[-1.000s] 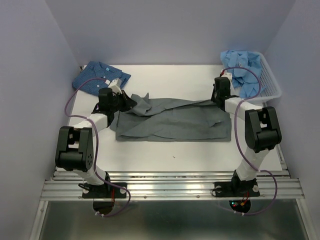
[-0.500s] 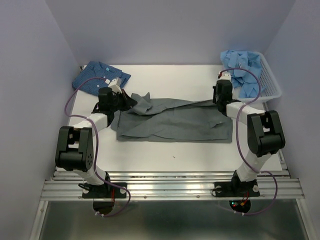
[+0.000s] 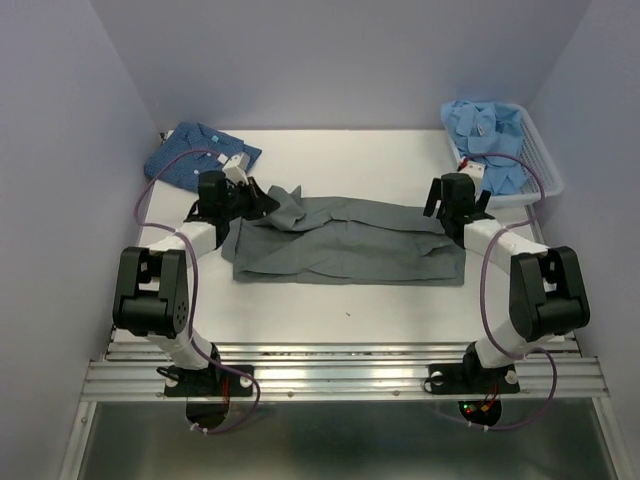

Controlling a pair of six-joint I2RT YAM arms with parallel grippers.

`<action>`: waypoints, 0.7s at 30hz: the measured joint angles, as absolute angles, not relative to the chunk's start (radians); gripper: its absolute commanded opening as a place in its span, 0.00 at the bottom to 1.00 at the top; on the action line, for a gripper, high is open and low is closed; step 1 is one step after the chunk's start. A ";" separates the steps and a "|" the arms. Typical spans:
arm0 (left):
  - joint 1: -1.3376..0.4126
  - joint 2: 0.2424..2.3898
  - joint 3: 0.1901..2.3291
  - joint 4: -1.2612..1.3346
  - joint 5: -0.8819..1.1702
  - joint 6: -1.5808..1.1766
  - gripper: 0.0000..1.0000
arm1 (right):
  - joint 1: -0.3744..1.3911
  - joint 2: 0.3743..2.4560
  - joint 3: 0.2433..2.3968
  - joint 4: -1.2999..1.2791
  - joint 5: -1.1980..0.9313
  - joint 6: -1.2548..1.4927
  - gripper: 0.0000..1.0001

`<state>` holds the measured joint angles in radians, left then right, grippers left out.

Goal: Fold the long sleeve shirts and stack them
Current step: Fold the shirt

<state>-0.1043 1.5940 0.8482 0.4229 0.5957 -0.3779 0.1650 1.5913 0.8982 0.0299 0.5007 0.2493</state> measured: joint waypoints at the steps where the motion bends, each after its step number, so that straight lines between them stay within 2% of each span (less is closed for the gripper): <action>1: -0.109 1.600 0.862 0.414 0.612 -0.363 0.00 | 0.165 1.575 0.898 0.030 0.501 0.259 1.00; 13: -0.339 1.723 1.172 0.143 0.735 0.065 0.00 | 0.165 1.535 0.894 0.001 0.453 0.295 1.00; 21: -0.385 1.736 1.157 0.052 0.696 0.167 0.00 | 0.165 1.496 0.872 -0.009 0.422 0.295 1.00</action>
<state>-0.3851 1.7355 1.1572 0.0525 0.6960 0.1669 0.1650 1.4960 0.8722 -0.0086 0.4225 0.2951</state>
